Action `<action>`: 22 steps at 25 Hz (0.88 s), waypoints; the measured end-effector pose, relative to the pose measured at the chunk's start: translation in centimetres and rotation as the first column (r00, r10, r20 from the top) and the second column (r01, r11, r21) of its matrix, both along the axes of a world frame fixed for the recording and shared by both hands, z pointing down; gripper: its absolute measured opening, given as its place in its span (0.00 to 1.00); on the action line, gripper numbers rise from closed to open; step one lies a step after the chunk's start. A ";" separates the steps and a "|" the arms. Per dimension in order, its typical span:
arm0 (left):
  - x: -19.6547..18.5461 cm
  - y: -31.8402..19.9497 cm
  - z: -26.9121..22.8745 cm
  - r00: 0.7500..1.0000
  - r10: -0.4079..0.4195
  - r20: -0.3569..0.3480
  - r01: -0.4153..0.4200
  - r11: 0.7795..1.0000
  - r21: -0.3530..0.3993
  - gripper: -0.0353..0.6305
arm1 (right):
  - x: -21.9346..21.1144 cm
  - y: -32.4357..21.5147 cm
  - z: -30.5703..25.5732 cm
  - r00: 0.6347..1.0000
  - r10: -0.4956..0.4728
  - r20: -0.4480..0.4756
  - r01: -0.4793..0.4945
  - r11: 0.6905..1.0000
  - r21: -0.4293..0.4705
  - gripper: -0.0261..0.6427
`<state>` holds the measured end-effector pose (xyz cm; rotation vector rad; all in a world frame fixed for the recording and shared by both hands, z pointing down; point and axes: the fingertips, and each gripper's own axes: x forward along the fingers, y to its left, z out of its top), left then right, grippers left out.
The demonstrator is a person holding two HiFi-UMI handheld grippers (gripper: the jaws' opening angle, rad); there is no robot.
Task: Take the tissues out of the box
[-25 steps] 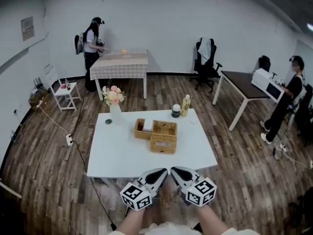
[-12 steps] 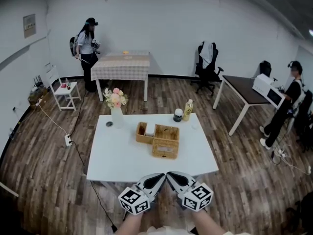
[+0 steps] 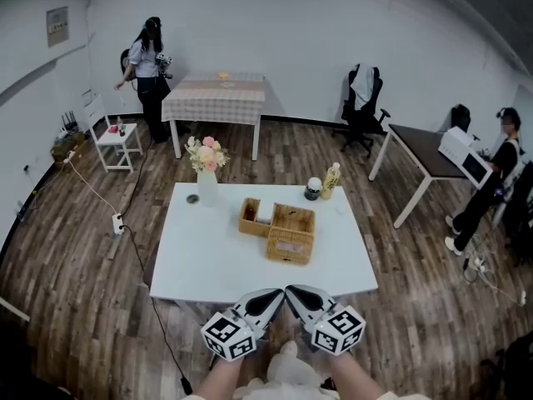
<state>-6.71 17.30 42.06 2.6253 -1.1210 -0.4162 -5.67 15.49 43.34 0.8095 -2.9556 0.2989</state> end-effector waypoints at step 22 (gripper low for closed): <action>-0.4 -19.1 0.6 0.998 -0.056 0.038 0.057 0.997 -0.042 0.06 | -0.2 -18.2 1.0 0.998 -0.043 0.043 0.045 0.998 -0.040 0.09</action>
